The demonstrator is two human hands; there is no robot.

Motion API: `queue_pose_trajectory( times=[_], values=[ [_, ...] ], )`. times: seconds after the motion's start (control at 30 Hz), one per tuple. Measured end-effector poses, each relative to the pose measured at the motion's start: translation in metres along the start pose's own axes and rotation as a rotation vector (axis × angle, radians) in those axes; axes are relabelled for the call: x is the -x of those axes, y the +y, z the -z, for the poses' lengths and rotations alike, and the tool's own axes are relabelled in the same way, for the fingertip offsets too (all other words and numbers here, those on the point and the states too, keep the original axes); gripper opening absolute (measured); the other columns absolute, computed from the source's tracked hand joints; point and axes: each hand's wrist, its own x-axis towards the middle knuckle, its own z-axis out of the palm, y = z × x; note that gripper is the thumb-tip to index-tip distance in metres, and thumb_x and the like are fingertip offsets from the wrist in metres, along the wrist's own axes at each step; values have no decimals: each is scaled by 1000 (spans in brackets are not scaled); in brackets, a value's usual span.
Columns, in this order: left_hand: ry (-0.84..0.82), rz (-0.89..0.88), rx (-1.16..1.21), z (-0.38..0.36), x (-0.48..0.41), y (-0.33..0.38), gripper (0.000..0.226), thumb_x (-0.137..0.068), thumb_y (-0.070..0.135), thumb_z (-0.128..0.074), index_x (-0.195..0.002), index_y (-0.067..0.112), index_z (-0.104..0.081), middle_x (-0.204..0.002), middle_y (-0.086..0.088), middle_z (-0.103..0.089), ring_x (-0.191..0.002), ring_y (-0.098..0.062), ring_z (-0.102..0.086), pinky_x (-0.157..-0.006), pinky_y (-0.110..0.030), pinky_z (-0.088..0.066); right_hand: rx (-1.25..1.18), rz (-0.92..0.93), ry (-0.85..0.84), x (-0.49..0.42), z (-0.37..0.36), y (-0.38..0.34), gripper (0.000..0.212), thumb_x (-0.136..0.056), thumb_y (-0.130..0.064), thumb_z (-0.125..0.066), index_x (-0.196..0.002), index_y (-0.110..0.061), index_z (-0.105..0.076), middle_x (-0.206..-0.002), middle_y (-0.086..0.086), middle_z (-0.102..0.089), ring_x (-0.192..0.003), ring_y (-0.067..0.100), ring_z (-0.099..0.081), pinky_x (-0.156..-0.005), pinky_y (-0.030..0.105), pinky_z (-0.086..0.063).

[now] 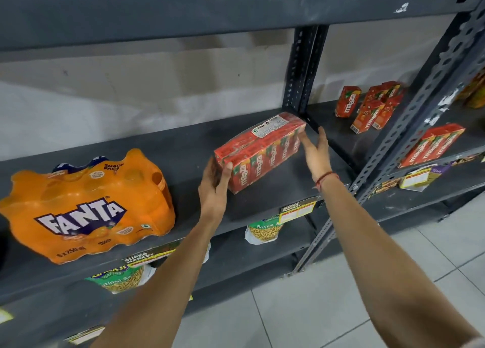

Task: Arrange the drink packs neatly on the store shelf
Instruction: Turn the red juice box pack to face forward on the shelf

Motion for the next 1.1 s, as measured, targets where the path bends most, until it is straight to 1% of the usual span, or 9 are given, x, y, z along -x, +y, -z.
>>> queue_pose_trajectory(
  times=[0.07, 0.17, 0.3, 0.37, 0.47, 0.63, 0.77, 0.93, 1.1],
  values=[
    [-42, -45, -83, -4, 0, -7, 78, -72, 59, -62, -139, 35, -30, -129, 18, -51, -111, 3, -54, -94, -21, -42, -62, -50, -81, -14, -5, -2, 77, -88, -56, -48, -149, -25, -11, -156, 6, -22, -141, 24, -26, -113, 43, -20],
    [-46, -81, -234, -8, -2, -11, 85, -74, 53, -66, -144, 35, -20, -137, 13, -46, -116, 3, -44, -92, -21, -33, -115, -46, -162, -19, -16, -2, 72, -90, -57, -43, -148, -23, -18, -149, 6, -38, -129, 19, -42, -106, 37, -27],
    [-87, -71, -266, 9, -17, -10, 78, -82, 35, -65, -146, 26, -22, -124, 13, -50, -104, 8, -48, -88, -16, -38, -120, 11, -87, -10, -20, 11, 64, -89, -46, -55, -140, -16, -30, -139, 9, -47, -113, 15, -54, -96, 30, -40],
    [-145, -58, -269, 20, -24, -9, 76, -83, 31, -65, -145, 26, -22, -127, 12, -49, -105, 8, -48, -85, -12, -40, -92, 41, -54, -4, -19, 18, 63, -87, -45, -58, -137, -15, -34, -137, 10, -47, -117, 18, -54, -100, 32, -42],
    [-144, -52, -279, 26, -23, -8, 76, -81, 30, -68, -144, 24, -25, -138, 3, -48, -119, -3, -44, -93, -25, -41, -66, 60, -2, 7, -18, 21, 62, -84, -50, -60, -132, -15, -40, -133, 9, -50, -118, 20, -54, -104, 36, -41],
    [-98, -57, -307, 29, -6, -9, 73, -80, 34, -67, -142, 22, -31, -136, 0, -52, -124, -13, -48, -97, -31, -41, -62, 110, 72, 32, -14, 27, 51, -80, -52, -64, -116, -19, -50, -121, 7, -60, -108, 17, -60, -92, 29, -46],
    [-96, -66, -339, 36, 13, -11, 76, -81, 39, -66, -144, 26, -26, -137, 2, -51, -116, -3, -45, -94, -27, -38, -47, 116, 88, 52, -10, 33, 65, -81, -53, -63, -129, -13, -45, -126, 6, -57, -112, 16, -57, -94, 28, -46],
    [-99, -85, -364, 40, 36, -15, 73, -82, 42, -61, -144, 25, -24, -132, 6, -53, -111, -2, -49, -93, -24, -41, -78, 132, 135, 75, -8, 41, 70, -79, -53, -65, -132, -13, -42, -123, 1, -54, -110, 10, -55, -78, 5, -40],
    [-86, -81, -399, 40, 42, -12, 68, -86, 39, -58, -143, 21, -27, -133, 3, -54, -111, -3, -49, -93, -23, -40, -79, 125, 138, 84, -4, 42, 70, -77, -52, -67, -130, -12, -43, -122, 4, -57, -109, 12, -57, -81, 8, -44]
  ],
)
